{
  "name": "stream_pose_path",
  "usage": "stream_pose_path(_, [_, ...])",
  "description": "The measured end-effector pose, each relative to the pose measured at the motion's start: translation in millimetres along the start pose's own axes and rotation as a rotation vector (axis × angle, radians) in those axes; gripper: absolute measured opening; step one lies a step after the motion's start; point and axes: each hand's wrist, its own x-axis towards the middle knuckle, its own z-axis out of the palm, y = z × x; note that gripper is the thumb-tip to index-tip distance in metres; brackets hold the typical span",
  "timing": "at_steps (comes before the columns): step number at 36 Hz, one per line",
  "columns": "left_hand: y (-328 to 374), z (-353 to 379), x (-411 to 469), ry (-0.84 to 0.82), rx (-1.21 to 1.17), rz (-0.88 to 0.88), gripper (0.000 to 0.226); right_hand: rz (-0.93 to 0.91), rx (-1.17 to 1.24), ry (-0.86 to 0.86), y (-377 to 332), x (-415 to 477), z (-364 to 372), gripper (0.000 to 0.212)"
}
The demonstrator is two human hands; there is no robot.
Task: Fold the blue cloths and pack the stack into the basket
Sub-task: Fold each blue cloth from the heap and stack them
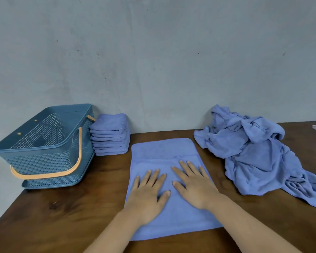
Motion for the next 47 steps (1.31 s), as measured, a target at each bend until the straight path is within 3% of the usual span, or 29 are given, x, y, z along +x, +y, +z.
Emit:
stream_pose_path(4, [11, 5, -36, 0.017, 0.017, 0.001, 0.071, 0.008, -0.011, -0.01, -10, -34, 4, 0.064])
stream_pose_path(7, [20, 7, -59, 0.005, 0.009, -0.001, 0.086, 0.018, -0.027, 0.0, -20, -59, 9, 0.065])
stream_pose_path(12, [29, 12, -84, 0.021, 0.033, 0.026, 0.068, 0.041, -0.025, -0.004, -31, -91, 15, 0.063])
stream_pose_path(16, [31, 28, -103, -0.005, 0.081, 0.035, 0.069, 0.04, -0.007, -0.021, -39, -111, 19, 0.067])
stream_pose_path(20, [27, 8, -103, 0.077, -0.126, 0.082, 0.065, 0.032, -0.028, -0.005, -41, -120, 10, 0.066])
stream_pose_path(24, [2, -24, -76, 0.306, -0.328, -0.066, 0.043, 0.034, 0.013, 0.22, -26, -95, -10, 0.061])
stream_pose_path(27, [-17, -34, -41, 0.292, -0.384, -0.183, 0.038, 0.095, 0.105, 0.315, -5, -54, -18, 0.057])
stream_pose_path(31, [-33, -30, -3, 0.193, -0.349, -0.224, 0.047, 0.143, 0.081, 0.206, 16, -6, -16, 0.067])
stream_pose_path(39, [-55, -19, 24, 0.178, -0.253, -0.25, 0.052, 0.178, 0.022, 0.08, 34, 9, -2, 0.084])
stream_pose_path(47, [-66, -12, 26, 0.189, -0.19, -0.174, 0.054, 0.256, 0.005, 0.19, 42, 18, -9, 0.062])
